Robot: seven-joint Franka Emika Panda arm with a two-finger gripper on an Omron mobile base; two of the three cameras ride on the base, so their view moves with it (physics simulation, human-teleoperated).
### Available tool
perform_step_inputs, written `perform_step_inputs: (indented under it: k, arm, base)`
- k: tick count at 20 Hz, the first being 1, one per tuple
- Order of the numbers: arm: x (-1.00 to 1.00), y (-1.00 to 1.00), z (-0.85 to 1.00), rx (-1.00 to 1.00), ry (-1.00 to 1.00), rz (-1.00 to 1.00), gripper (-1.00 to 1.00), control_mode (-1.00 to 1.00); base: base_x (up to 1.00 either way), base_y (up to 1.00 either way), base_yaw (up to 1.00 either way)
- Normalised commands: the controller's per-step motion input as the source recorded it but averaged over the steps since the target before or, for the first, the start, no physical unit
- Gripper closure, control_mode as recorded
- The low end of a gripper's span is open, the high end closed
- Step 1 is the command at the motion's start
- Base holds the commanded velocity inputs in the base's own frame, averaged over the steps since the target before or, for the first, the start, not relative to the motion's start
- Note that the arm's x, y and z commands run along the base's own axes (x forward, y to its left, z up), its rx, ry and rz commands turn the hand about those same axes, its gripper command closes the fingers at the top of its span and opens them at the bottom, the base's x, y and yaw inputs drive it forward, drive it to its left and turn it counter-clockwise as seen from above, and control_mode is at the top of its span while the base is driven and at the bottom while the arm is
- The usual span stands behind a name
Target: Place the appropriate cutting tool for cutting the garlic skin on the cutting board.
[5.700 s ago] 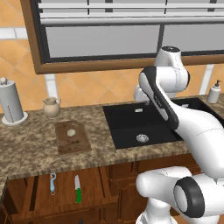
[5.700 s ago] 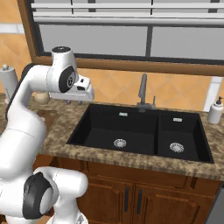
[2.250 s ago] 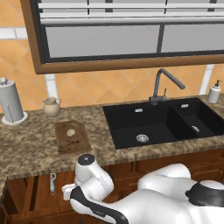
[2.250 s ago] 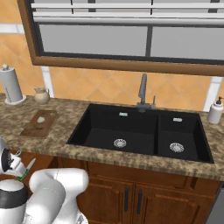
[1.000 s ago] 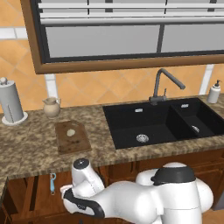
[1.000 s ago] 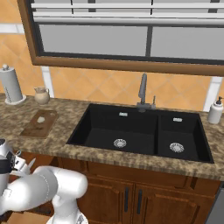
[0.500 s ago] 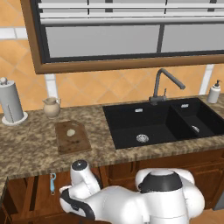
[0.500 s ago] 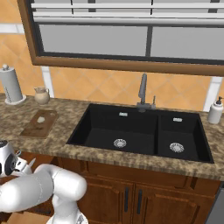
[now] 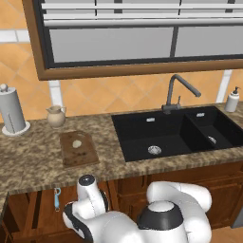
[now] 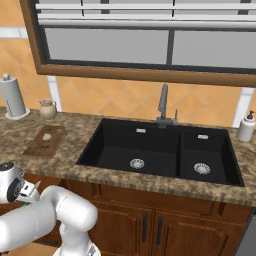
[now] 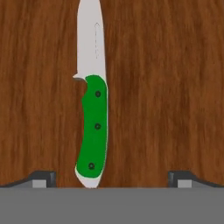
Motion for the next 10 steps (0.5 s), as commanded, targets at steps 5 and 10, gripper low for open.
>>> perform_step_inputs:
  k: [5,10]
  arm:
    - [0.11,0.00,-0.20,0.00,0.00,0.00,-1.00,-1.00]
    - [0.03,0.06,-0.25,0.00,0.00,-0.01,-1.00,-1.00]
  base:
    - [0.00,0.00,0.00]
    - [0.00,0.00,0.00]
